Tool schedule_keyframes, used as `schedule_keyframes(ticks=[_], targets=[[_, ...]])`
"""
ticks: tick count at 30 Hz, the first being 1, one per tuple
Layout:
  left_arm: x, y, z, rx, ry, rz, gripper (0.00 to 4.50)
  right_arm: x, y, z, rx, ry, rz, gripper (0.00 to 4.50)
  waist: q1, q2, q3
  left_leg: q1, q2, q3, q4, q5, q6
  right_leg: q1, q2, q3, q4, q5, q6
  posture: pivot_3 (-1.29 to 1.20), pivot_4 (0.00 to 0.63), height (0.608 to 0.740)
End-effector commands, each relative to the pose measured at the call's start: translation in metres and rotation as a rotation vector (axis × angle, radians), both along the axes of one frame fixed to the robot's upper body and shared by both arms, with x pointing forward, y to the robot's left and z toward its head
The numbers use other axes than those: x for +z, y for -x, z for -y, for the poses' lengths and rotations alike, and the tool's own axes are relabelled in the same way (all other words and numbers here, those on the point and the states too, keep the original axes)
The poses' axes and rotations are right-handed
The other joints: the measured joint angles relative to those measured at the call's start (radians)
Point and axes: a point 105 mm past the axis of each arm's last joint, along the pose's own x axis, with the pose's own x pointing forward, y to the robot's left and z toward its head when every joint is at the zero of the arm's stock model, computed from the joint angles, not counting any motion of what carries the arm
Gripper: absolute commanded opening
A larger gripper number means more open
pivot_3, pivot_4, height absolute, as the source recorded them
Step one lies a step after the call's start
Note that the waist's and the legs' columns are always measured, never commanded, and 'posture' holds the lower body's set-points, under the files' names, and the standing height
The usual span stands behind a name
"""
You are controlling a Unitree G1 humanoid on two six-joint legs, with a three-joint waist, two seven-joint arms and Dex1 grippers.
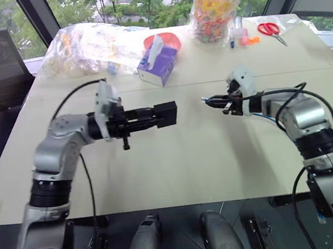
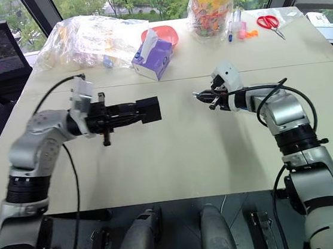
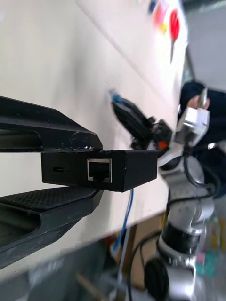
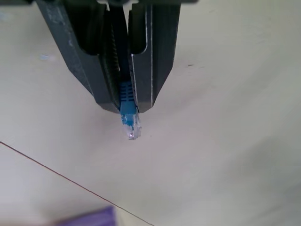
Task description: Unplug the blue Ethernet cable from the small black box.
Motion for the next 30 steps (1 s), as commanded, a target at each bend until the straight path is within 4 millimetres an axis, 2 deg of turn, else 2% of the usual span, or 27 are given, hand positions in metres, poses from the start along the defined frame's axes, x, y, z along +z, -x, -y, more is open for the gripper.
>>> schedule_keyframes(ticks=[1, 6, 9, 15, 16, 20, 22, 30], targets=[[-0.003, -0.018, 0.010, 0.093, 0.041, 0.062, 0.42, 0.003, -0.026, 0.018, -0.173, 0.039, 0.061, 0.08, 0.000, 0.000, 0.000, 0.000, 0.000, 0.000, 0.000, 0.000, 0.000, 0.000, 0.000, 0.000, 0.000, 0.001, 0.001, 0.00, 0.150, 0.728], [-0.018, -0.031, 0.024, 0.146, 0.081, 0.056, 0.42, -0.007, -0.041, 0.026, -0.269, 0.049, 0.055, 0.08, -0.002, 0.000, 0.000, 0.000, 0.000, 0.000, 0.000, 0.000, 0.000, 0.000, 0.000, 0.000, 0.000, 0.001, 0.003, 0.00, 0.150, 0.728], [-0.030, -0.038, 0.033, 0.176, 0.091, 0.027, 0.42, -0.012, -0.044, 0.029, -0.296, 0.071, 0.055, 1.24, -0.004, 0.000, 0.000, 0.000, 0.000, 0.000, 0.000, 0.000, 0.000, 0.000, 0.000, 0.000, 0.001, 0.001, 0.003, 0.00, 0.150, 0.728], [-0.054, -0.058, 0.046, 0.249, 0.071, -0.014, 0.42, -0.003, -0.039, 0.035, -0.294, 0.038, 0.074, 4.32, -0.006, 0.000, 0.000, 0.001, -0.001, 0.000, 0.000, 0.000, 0.000, 0.000, 0.001, 0.000, 0.002, 0.002, 0.003, 0.00, 0.150, 0.728], [-0.058, -0.062, 0.048, 0.266, 0.058, -0.018, 0.42, 0.003, -0.036, 0.036, -0.290, 0.011, 0.083, 4.46, -0.006, 0.000, 0.000, 0.001, -0.001, 0.000, 0.000, 0.000, 0.000, 0.001, 0.001, 0.000, 0.002, 0.002, 0.003, 0.00, 0.150, 0.728], [-0.064, -0.074, 0.052, 0.331, 0.046, -0.020, 0.42, 0.025, -0.017, 0.038, -0.267, -0.066, 0.114, 4.46, -0.004, 0.000, 0.000, 0.001, -0.001, 0.000, 0.000, 0.000, 0.000, 0.000, 0.001, 0.000, 0.002, 0.001, 0.004, 0.00, 0.150, 0.728], [-0.069, -0.076, 0.053, 0.341, 0.048, -0.018, 0.42, 0.029, -0.003, 0.035, -0.254, -0.085, 0.118, 4.46, -0.002, 0.000, 0.000, 0.001, -0.001, -0.001, 0.000, 0.000, 0.000, 0.000, 0.000, 0.000, 0.002, 0.001, 0.004, 0.00, 0.150, 0.728], [-0.095, -0.077, 0.052, 0.349, 0.013, -0.035, 0.42, 0.021, 0.054, 0.010, -0.186, -0.090, 0.097, 4.46, -0.002, 0.000, 0.000, 0.001, -0.001, -0.001, 0.002, 0.000, 0.000, 0.001, 0.000, 0.000, 0.003, 0.001, 0.004, 0.00, 0.150, 0.728]])
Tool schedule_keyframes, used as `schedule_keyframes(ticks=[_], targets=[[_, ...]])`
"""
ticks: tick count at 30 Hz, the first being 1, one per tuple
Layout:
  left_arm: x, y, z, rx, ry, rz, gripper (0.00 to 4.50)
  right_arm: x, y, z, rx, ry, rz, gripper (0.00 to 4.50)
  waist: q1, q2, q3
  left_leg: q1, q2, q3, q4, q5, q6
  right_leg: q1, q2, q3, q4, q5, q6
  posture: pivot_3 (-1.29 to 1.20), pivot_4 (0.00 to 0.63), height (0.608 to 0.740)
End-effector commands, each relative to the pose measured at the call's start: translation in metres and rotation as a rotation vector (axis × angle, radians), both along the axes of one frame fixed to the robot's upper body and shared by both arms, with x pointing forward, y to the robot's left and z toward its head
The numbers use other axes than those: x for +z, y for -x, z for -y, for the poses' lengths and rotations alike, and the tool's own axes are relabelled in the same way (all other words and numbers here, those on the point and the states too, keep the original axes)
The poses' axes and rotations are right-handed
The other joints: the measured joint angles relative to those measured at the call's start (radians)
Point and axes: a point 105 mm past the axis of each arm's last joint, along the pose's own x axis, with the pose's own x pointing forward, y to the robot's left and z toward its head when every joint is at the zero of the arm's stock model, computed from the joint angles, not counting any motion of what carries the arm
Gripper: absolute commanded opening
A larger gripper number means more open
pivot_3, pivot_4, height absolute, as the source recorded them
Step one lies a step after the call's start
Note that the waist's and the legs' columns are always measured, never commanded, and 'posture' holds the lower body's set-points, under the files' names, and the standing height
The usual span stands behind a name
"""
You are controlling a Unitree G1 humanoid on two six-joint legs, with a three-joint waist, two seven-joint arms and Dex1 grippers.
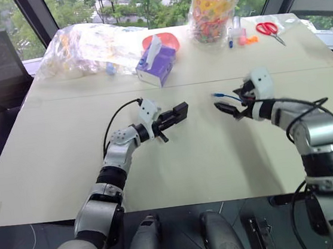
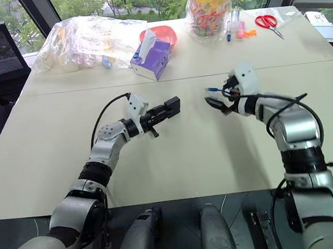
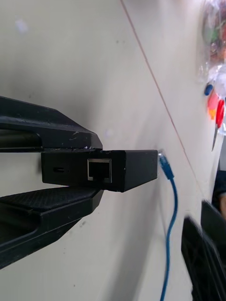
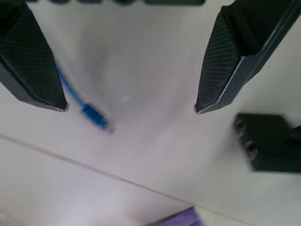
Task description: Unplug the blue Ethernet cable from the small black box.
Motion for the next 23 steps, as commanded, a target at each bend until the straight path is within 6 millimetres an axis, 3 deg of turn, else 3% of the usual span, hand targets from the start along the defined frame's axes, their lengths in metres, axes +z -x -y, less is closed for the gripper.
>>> schedule_keyframes(ticks=[1, 2, 4, 9, 16, 23], targets=[[-0.002, -0.002, -0.005, 0.002, -0.015, 0.022, 0.42, 0.020, 0.019, -0.013, 0.034, -0.023, 0.064, 4.46, -0.001, 0.000, 0.000, 0.000, 0.000, 0.000, 0.001, 0.000, 0.000, 0.000, 0.000, 0.000, 0.000, 0.000, 0.000, 0.00, 0.150, 0.728], [-0.003, -0.001, -0.007, 0.001, -0.016, 0.021, 1.44, 0.019, 0.024, -0.015, 0.037, -0.027, 0.058, 4.50, -0.002, 0.000, 0.000, 0.000, 0.000, 0.000, 0.001, 0.000, 0.000, 0.001, 0.000, 0.000, 0.000, 0.000, 0.000, 0.00, 0.150, 0.728], [-0.005, 0.000, -0.011, -0.011, -0.017, 0.016, 2.11, 0.012, 0.032, -0.018, 0.048, -0.025, 0.039, 4.50, -0.001, 0.000, 0.000, 0.001, 0.000, 0.000, 0.001, 0.000, 0.000, 0.001, 0.000, 0.000, 0.000, 0.000, 0.000, 0.00, 0.150, 0.728], [-0.006, 0.003, -0.024, -0.022, -0.037, 0.012, 4.37, 0.000, 0.042, -0.021, 0.066, -0.005, 0.002, 4.50, -0.001, 0.000, 0.000, 0.000, 0.000, 0.000, 0.001, 0.000, 0.000, 0.001, 0.000, 0.000, 0.000, 0.000, 0.000, 0.00, 0.150, 0.728], [0.011, 0.013, -0.052, -0.008, -0.023, 0.018, 4.48, -0.003, 0.049, -0.014, 0.106, 0.057, -0.007, 4.50, 0.000, 0.000, 0.000, 0.000, 0.000, -0.001, 0.001, 0.000, 0.000, 0.001, 0.000, 0.000, 0.000, 0.000, 0.000, 0.00, 0.150, 0.728], [0.031, 0.024, -0.076, 0.059, -0.009, -0.018, 4.48, 0.010, 0.055, 0.003, 0.105, 0.087, 0.021, 4.50, 0.003, 0.000, 0.000, 0.000, 0.000, -0.001, 0.001, 0.000, 0.000, 0.001, 0.000, 0.000, 0.000, 0.000, -0.001, 0.00, 0.150, 0.728]])
